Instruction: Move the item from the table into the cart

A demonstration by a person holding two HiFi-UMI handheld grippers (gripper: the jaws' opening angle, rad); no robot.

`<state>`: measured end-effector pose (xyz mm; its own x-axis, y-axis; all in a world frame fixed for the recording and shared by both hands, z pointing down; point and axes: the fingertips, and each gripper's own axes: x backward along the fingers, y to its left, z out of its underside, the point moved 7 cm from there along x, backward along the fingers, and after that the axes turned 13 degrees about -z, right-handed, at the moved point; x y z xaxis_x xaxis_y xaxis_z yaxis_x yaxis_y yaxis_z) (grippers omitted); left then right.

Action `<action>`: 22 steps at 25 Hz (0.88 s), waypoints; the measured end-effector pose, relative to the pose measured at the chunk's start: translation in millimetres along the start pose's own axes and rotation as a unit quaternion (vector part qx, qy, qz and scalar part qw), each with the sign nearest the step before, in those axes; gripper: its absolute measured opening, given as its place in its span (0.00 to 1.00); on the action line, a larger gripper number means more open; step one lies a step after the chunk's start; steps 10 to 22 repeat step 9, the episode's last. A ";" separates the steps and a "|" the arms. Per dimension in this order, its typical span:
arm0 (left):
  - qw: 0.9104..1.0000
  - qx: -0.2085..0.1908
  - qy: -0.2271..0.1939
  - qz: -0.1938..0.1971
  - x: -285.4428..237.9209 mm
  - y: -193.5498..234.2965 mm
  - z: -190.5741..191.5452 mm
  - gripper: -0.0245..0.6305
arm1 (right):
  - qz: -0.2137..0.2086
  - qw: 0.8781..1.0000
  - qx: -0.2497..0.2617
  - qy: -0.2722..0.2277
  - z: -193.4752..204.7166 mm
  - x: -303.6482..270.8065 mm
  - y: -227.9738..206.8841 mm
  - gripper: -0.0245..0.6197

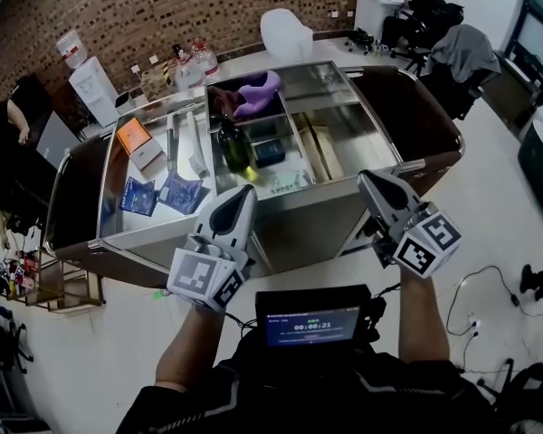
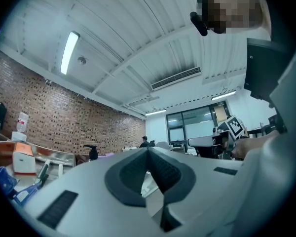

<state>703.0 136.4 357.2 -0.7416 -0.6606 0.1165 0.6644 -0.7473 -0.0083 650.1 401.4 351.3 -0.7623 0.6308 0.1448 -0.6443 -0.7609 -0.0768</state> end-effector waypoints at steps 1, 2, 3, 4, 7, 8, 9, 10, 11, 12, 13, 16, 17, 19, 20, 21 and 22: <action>1.000 0.001 0.001 0.000 -0.4 0.3 0.2 0.04 | -0.001 1.000 0.000 0.001 0.3 -0.9 -0.2 0.04; 1.000 0.001 0.001 0.000 -0.8 0.6 -0.3 0.04 | -0.001 1.000 0.000 0.002 0.1 -1.5 -0.4 0.04; 1.000 0.002 0.001 -0.001 -1.2 1.0 -1.3 0.04 | -0.002 1.000 0.000 0.003 -0.6 -2.0 -0.6 0.04; 1.000 0.003 0.001 -0.001 -1.5 1.5 -2.4 0.04 | -0.001 1.000 0.000 0.003 -1.5 -2.5 -0.8 0.04; 1.000 0.002 0.000 0.000 -2.7 3.6 -4.8 0.04 | 0.000 1.000 0.001 0.006 -3.6 -4.8 -1.6 0.04; 1.000 0.001 -0.001 0.000 -3.2 4.2 -5.3 0.04 | 0.001 1.000 0.002 0.007 -4.0 -5.7 -1.7 0.04; 1.000 0.001 -0.002 0.001 -3.6 4.8 -5.7 0.04 | 0.002 1.000 0.003 0.008 -4.4 -6.6 -1.9 0.04; 1.000 0.001 -0.002 0.001 -3.6 4.8 -5.7 0.04 | 0.002 1.000 0.003 0.008 -4.4 -6.6 -1.9 0.04; 1.000 0.001 -0.002 0.001 -3.6 4.8 -5.7 0.04 | 0.002 1.000 0.003 0.008 -4.4 -6.6 -1.9 0.04; 1.000 0.001 -0.002 0.001 -3.6 4.8 -5.7 0.04 | 0.002 1.000 0.003 0.008 -4.4 -6.6 -1.9 0.04; 1.000 0.001 -0.002 0.001 -3.6 4.8 -5.7 0.04 | 0.002 1.000 0.003 0.008 -4.4 -6.6 -1.9 0.04; 1.000 0.001 -0.002 0.001 -3.6 4.8 -5.7 0.04 | 0.002 1.000 0.003 0.008 -4.4 -6.6 -1.9 0.04; 1.000 0.001 -0.002 0.001 -3.6 4.8 -5.7 0.04 | 0.002 1.000 0.003 0.008 -4.4 -6.6 -1.9 0.04; 1.000 0.001 -0.002 0.001 -3.6 4.8 -5.7 0.04 | 0.002 1.000 0.003 0.008 -4.4 -6.6 -1.9 0.04; 1.000 0.001 -0.002 0.001 -3.6 4.8 -5.7 0.04 | 0.002 1.000 0.003 0.008 -4.4 -6.6 -1.9 0.04; 1.000 0.001 -0.002 0.001 -3.6 4.8 -5.7 0.04 | 0.002 1.000 0.003 0.008 -4.4 -6.6 -1.9 0.04; 1.000 0.001 -0.002 0.001 -3.6 4.8 -5.7 0.04 | 0.002 1.000 0.003 0.008 -4.4 -6.6 -1.9 0.04</action>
